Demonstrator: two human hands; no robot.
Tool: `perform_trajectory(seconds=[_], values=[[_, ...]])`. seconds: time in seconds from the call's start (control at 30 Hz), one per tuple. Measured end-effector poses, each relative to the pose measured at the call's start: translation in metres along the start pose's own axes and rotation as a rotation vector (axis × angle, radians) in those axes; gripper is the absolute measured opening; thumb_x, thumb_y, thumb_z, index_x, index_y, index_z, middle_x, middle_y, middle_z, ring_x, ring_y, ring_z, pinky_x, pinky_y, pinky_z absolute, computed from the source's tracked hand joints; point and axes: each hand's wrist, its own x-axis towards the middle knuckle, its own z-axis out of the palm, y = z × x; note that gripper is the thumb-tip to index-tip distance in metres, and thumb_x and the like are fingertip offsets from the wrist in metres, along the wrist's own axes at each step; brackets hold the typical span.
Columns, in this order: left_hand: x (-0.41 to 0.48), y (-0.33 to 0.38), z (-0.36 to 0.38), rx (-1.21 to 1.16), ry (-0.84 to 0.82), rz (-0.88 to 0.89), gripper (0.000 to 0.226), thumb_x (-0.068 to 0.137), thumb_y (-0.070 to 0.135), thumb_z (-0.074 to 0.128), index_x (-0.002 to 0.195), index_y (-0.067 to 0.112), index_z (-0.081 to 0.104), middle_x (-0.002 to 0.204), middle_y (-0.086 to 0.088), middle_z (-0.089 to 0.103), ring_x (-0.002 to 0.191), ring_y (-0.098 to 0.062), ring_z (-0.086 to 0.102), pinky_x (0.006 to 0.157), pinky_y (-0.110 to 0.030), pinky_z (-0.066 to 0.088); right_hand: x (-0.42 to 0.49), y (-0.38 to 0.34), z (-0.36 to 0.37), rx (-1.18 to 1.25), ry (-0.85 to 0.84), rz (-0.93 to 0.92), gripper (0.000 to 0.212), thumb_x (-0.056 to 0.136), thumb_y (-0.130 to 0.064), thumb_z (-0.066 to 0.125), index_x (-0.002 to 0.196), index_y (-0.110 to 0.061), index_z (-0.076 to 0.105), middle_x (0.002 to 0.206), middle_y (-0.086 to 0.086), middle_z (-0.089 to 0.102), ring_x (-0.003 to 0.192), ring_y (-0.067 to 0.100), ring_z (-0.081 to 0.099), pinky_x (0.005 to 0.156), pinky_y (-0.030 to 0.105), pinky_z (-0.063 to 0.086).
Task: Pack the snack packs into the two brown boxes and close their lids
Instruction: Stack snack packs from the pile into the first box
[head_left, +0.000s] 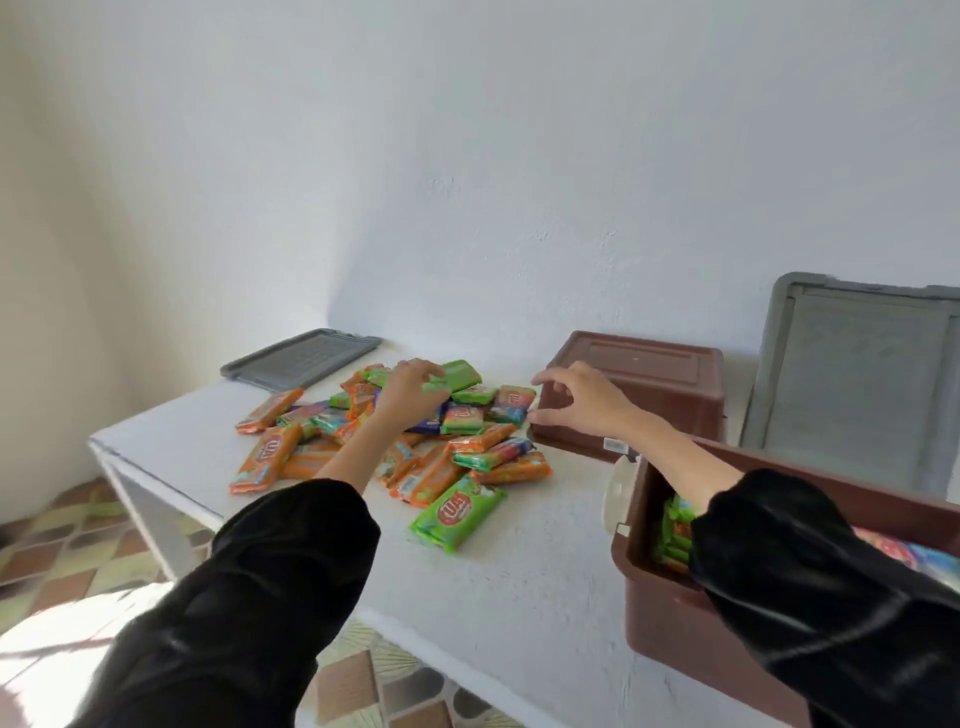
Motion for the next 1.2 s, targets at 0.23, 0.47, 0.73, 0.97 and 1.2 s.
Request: perform_trajectory(seconds=[0.23,0.47,0.73,0.97,1.2], values=[[0.001,-0.071,0.012,-0.209,0.106,-0.620,0.082,0.089,0.033,0.058,0.149,0.020,0.004,0.153,-0.024,-0.010,0.143,-0.040,-0.006,0.115,-0.050,0.011,0.082,-0.035,0.075,-0.128,-0.186,0.124,0.081,0.078,-0.061,0.059,0.142,-0.017,0.035,0.144,0.019,0.034,0.133,0.033,0.033,0.105,0.039,0.034],[0.010,-0.081,0.052,-0.234,0.107,-0.709,0.119,0.078,0.044,0.069,0.144,0.010,-0.024,0.151,-0.027,-0.019,0.143,-0.036,-0.015,0.116,-0.046,0.001,0.107,-0.018,0.124,-0.152,-0.359,0.302,0.119,0.067,-0.075,0.058,0.150,-0.014,-0.002,0.157,0.017,0.002,0.144,0.037,0.003,0.117,0.050,0.011],[0.014,-0.086,0.057,-0.153,0.076,-0.648,0.112,0.081,0.048,0.065,0.144,-0.004,-0.012,0.150,-0.031,-0.016,0.142,-0.040,-0.015,0.119,-0.043,0.002,0.107,-0.006,0.117,-0.050,-0.390,0.359,0.115,0.069,-0.064,0.067,0.150,-0.014,0.004,0.156,0.019,-0.001,0.144,0.036,0.002,0.115,0.045,0.014],[0.000,-0.085,0.040,-0.183,0.013,-0.649,0.089,0.080,0.019,0.071,0.145,0.006,0.011,0.152,-0.022,-0.015,0.143,-0.038,-0.002,0.115,-0.042,0.018,0.104,-0.002,0.088,-0.163,-0.599,0.303,0.123,0.068,-0.050,0.076,0.149,-0.015,-0.009,0.158,0.011,-0.006,0.146,0.027,-0.004,0.117,0.041,0.009],[-0.027,-0.085,0.038,-0.069,-0.232,-0.514,0.054,0.080,0.021,0.070,0.123,0.011,0.039,0.152,-0.021,-0.012,0.139,-0.042,0.015,0.112,-0.045,0.029,0.077,0.017,0.057,0.046,-0.822,0.306,0.135,0.052,-0.042,0.084,0.149,-0.023,-0.009,0.158,0.004,-0.012,0.146,0.024,-0.002,0.118,0.043,0.014]])
